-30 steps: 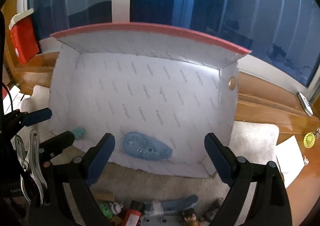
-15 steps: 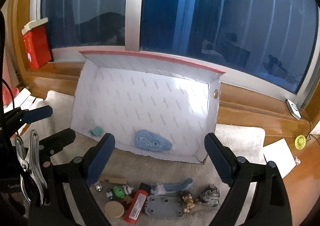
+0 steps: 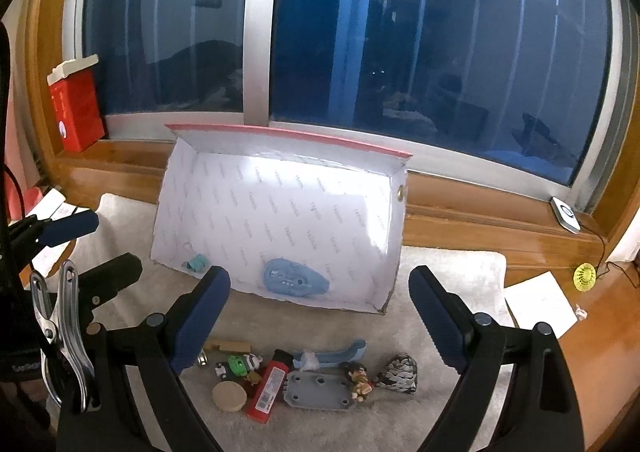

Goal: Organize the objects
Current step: 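Move both tools back toward the object pile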

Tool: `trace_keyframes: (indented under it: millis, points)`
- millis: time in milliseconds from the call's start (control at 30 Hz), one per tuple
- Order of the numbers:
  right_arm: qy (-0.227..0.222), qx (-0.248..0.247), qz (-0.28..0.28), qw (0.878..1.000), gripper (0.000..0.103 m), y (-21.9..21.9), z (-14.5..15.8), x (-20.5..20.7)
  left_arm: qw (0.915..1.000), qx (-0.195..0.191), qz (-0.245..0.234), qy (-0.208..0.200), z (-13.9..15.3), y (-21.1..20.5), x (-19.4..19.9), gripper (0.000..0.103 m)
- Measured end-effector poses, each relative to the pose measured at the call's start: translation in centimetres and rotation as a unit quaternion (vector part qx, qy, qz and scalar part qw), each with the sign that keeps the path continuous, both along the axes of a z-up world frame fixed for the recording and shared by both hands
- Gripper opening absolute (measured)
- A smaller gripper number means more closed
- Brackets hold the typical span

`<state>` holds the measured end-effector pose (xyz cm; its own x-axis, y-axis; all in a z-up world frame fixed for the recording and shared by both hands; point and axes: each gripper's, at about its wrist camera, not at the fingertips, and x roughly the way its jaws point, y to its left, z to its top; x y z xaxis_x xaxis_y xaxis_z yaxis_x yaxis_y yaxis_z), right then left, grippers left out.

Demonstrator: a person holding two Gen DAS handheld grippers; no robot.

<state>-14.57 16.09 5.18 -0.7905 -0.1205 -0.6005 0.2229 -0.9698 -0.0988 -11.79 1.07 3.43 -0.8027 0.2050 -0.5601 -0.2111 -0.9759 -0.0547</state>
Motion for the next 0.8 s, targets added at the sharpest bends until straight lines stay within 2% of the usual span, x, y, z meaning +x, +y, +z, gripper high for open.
trace_keyframes:
  millis: [400, 800]
  points:
    - [0.002, -0.008, -0.002, 1.0, 0.093, 0.4, 0.3, 1.2, 1.0, -0.005, -0.006, 0.0, 0.1, 0.5, 1.5, 0.079]
    - [-0.026, -0.003, 0.0, 1.0, 0.093, 0.1, -1.1, 2.2, 0.9998, -0.009, -0.009, -0.017, -0.9, 0.9, 2.2, 0.079]
